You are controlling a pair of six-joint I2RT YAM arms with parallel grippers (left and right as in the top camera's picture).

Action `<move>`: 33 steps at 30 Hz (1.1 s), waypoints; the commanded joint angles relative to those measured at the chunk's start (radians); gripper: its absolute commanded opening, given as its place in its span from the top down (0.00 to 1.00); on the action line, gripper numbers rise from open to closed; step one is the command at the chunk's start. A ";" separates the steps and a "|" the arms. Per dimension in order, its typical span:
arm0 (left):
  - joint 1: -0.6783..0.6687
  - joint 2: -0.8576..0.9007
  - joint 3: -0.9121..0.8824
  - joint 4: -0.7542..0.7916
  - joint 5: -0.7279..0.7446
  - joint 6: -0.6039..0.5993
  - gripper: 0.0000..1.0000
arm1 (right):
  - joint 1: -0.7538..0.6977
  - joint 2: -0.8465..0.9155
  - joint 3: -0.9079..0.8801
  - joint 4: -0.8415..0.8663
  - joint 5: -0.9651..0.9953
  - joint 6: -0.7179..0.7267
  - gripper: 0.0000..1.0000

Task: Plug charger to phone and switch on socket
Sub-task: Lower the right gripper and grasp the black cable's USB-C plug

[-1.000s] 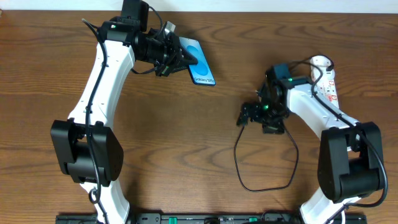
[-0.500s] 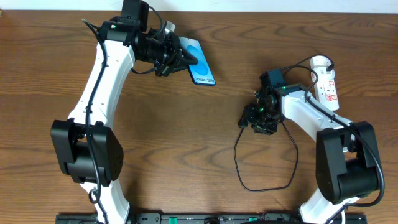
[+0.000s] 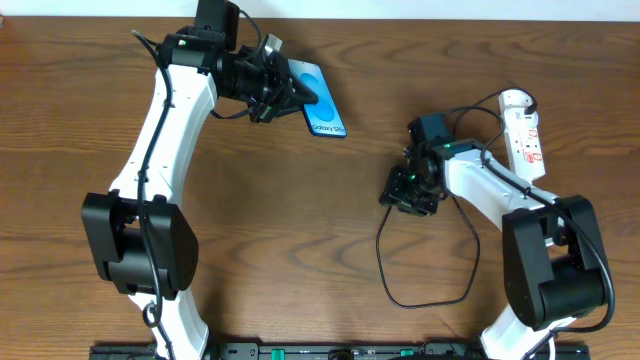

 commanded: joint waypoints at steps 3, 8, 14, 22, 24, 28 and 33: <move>0.005 -0.030 0.010 0.002 0.017 0.024 0.93 | 0.012 0.006 -0.024 -0.007 0.084 0.042 0.63; 0.005 -0.030 0.010 0.002 0.017 0.025 0.93 | 0.012 0.006 -0.027 0.008 0.085 0.041 0.69; 0.005 -0.030 0.010 0.002 0.017 0.024 0.93 | 0.012 0.006 -0.027 0.029 0.084 0.036 0.68; 0.005 -0.030 0.010 0.002 0.017 0.024 0.93 | 0.012 0.006 -0.027 0.030 0.084 0.035 0.73; 0.005 -0.030 0.010 0.002 0.017 0.024 0.93 | 0.012 0.006 -0.027 0.030 0.084 0.034 0.74; 0.005 -0.030 0.010 0.002 0.017 0.024 0.93 | 0.012 0.008 -0.028 0.030 0.084 0.034 0.77; 0.005 -0.030 0.010 0.002 0.017 0.024 0.93 | 0.019 0.018 -0.029 0.034 0.084 0.034 0.78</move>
